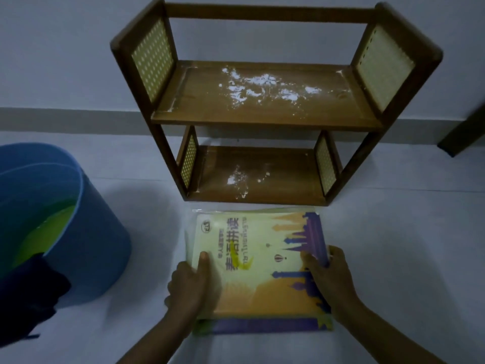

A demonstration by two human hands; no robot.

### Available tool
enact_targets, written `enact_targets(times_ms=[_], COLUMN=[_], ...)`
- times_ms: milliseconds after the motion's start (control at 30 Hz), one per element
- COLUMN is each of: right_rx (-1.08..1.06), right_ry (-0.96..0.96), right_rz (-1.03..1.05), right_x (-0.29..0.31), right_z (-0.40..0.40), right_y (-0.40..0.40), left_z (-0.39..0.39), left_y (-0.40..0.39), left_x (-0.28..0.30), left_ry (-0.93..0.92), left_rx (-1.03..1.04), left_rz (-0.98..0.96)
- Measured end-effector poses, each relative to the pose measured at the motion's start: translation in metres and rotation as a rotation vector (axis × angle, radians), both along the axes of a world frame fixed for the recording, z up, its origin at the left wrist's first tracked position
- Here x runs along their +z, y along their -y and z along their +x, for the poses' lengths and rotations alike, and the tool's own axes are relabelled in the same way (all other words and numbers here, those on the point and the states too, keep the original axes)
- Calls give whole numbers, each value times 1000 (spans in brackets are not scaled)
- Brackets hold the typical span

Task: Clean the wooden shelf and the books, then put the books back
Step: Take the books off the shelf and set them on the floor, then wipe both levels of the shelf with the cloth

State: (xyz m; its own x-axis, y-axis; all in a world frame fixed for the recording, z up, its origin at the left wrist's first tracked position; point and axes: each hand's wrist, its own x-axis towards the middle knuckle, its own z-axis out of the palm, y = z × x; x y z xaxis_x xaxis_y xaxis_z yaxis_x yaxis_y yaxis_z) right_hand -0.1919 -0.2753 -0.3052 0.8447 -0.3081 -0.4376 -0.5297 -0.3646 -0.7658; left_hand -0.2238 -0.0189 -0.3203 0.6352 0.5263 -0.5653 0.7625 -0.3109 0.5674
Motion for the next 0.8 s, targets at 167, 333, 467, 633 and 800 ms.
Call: enact_targets(times_ms=[167,333,467,633,800], right_rx=[127,545,1056,1321,1469], right_ry=[-58,104,353,553,487], right_rz=[-182,-676,-607,-538,-474], right_x=[-5,66,136,197,209], right_z=[-6,18,25,8,-19], right_y=[1,-33,-103,-213,-284], left_z=[-11,-7,-21,-69,-92], left_y=[11,-10,-55,-147,-187], left_x=[13,68,157,210,208], left_ry=[-41,-34,376,378,-31], left_rx=[-93,-333,-409,-428,-617], left_rz=[248,353,419,728,483])
